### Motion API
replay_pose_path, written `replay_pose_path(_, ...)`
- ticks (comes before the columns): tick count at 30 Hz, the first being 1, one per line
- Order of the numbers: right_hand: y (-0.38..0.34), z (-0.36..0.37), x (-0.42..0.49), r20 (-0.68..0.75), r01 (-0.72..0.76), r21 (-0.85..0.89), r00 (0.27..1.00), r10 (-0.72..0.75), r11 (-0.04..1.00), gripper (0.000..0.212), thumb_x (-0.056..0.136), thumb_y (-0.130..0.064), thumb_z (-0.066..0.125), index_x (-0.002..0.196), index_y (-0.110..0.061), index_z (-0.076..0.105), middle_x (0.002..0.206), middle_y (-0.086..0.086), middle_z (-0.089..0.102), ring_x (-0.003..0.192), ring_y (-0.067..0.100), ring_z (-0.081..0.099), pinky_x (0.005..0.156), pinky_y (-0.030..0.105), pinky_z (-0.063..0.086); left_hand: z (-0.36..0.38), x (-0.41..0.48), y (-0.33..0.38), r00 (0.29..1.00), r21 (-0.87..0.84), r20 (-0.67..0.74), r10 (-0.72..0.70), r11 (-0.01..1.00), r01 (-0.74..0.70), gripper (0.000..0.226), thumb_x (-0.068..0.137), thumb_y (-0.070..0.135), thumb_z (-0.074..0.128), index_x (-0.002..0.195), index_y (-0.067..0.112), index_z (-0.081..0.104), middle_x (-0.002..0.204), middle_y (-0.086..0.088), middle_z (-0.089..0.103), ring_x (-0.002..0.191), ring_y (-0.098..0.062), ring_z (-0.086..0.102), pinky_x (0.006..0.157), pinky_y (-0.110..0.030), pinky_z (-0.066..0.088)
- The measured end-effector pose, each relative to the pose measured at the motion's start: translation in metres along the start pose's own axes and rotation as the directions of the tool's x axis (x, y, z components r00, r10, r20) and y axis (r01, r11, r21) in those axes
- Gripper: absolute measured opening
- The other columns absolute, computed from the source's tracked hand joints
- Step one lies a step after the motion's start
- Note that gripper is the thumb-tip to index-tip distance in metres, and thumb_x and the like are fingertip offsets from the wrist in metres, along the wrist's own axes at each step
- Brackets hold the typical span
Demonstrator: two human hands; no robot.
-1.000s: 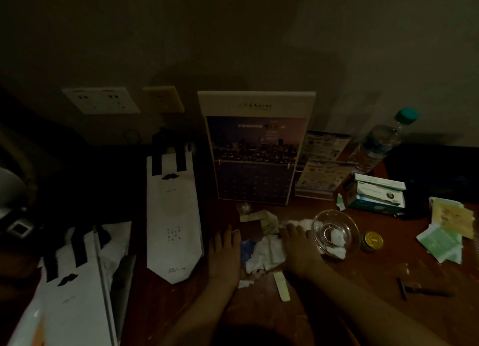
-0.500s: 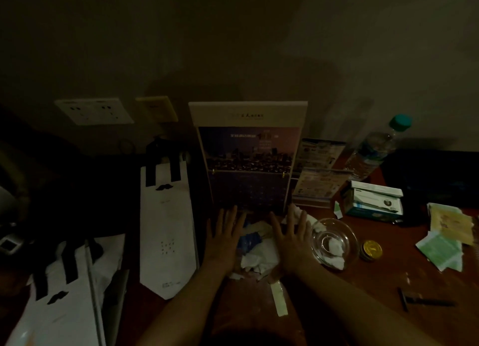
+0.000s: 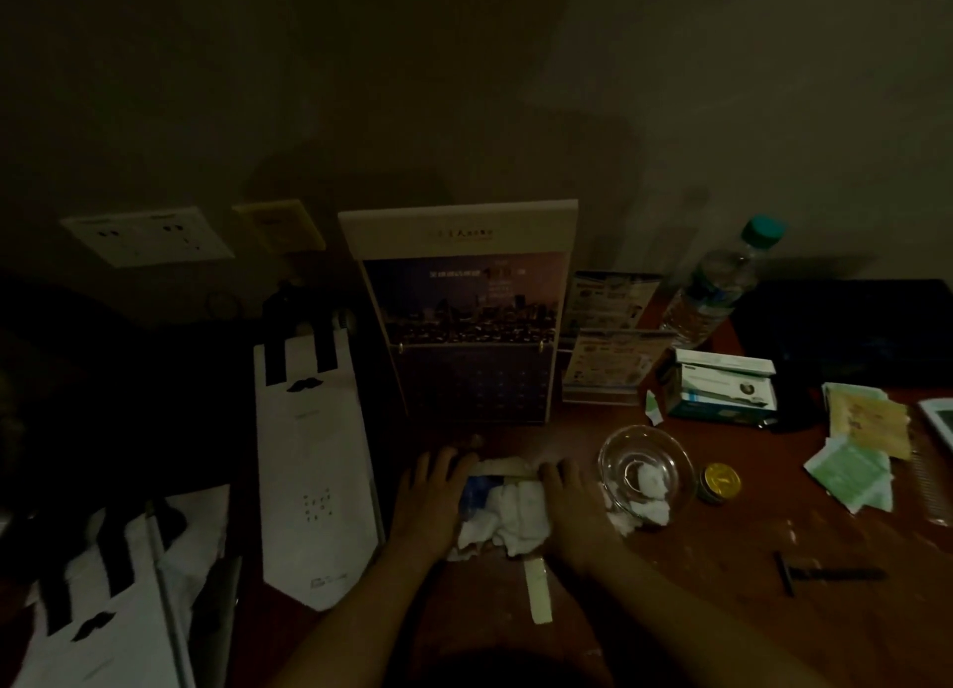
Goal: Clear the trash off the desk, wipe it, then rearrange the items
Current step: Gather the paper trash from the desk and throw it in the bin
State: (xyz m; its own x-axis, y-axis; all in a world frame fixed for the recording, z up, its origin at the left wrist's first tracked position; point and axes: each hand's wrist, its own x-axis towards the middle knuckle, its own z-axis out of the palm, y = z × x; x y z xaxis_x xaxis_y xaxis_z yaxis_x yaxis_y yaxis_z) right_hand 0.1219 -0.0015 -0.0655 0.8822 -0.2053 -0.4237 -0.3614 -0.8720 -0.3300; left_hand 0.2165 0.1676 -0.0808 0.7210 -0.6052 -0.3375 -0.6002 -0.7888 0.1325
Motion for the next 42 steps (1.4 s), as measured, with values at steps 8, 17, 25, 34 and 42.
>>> replay_pose_path(8, 0.007, 0.022, -0.058, -0.060, 0.090, 0.026, 0.994, -0.088, 0.996, 0.055, 0.053, -0.008, 0.079, 0.106, -0.010, 0.065, 0.096, 0.006, 0.066, 0.084, 0.017, 0.065, 0.070, 0.019, 0.043, 0.008, -0.030, 0.017, 0.994, -0.028, 0.043, -0.100, 0.994, 0.102, 0.051, 0.098, 0.032, 0.044, 0.147, 0.031, 0.031, 0.138, -0.002, 0.038, 0.120, -0.022, 0.040, 0.093, -0.029, 0.036)
replay_pose_path(17, 0.055, -0.044, -0.069, -0.215, 0.045, 0.218, 0.977, 0.003, 0.975, 0.052, 0.086, -0.013, 0.064, 0.135, -0.014, 0.046, 0.142, 0.002, 0.030, 0.111, 0.013, 0.054, 0.093, 0.018, 0.045, -0.001, -0.050, 0.035, 1.000, -0.135, -0.012, -0.022, 0.991, 0.020, 0.027, 0.098, 0.029, 0.047, 0.122, 0.019, 0.055, 0.153, 0.001, 0.026, 0.128, -0.022, 0.038, 0.100, -0.032, 0.038)
replay_pose_path(25, 0.083, -0.051, -0.044, -0.107, -0.048, 0.249, 0.991, 0.077, 0.967, 0.061, 0.084, -0.027, 0.069, 0.138, -0.015, 0.044, 0.146, 0.011, 0.035, 0.129, 0.026, 0.043, 0.107, 0.032, 0.037, -0.013, -0.034, 0.056, 0.986, -0.042, 0.099, 0.133, 0.991, -0.129, 0.024, 0.096, 0.024, 0.051, 0.118, 0.019, 0.058, 0.160, 0.004, -0.014, 0.145, -0.029, -0.020, 0.119, -0.051, 0.000)
replay_pose_path(34, 0.092, -0.042, -0.039, -0.034, -0.011, 0.151, 0.999, 0.016, 0.988, 0.047, 0.083, -0.021, 0.071, 0.126, -0.015, 0.053, 0.119, 0.008, 0.062, 0.099, 0.018, 0.064, 0.084, 0.033, 0.054, -0.008, -0.029, 0.064, 0.977, -0.048, 0.207, -0.048, 0.997, 0.059, 0.043, 0.095, 0.037, 0.051, 0.137, 0.033, 0.046, 0.160, -0.008, -0.004, 0.145, -0.037, -0.003, 0.117, -0.051, 0.012)
replay_pose_path(42, 0.097, -0.034, -0.082, -0.138, 0.031, 0.415, 0.990, 0.029, 0.909, 0.031, 0.097, -0.017, 0.048, 0.116, -0.041, 0.053, 0.104, -0.007, 0.064, 0.092, 0.005, 0.062, 0.080, 0.024, 0.050, -0.002, -0.036, 0.063, 0.998, -0.135, 0.053, -0.022, 0.990, 0.029, 0.027, 0.094, 0.024, 0.050, 0.115, 0.011, 0.059, 0.121, -0.009, 0.053, 0.108, -0.023, 0.053, 0.082, -0.026, 0.039)
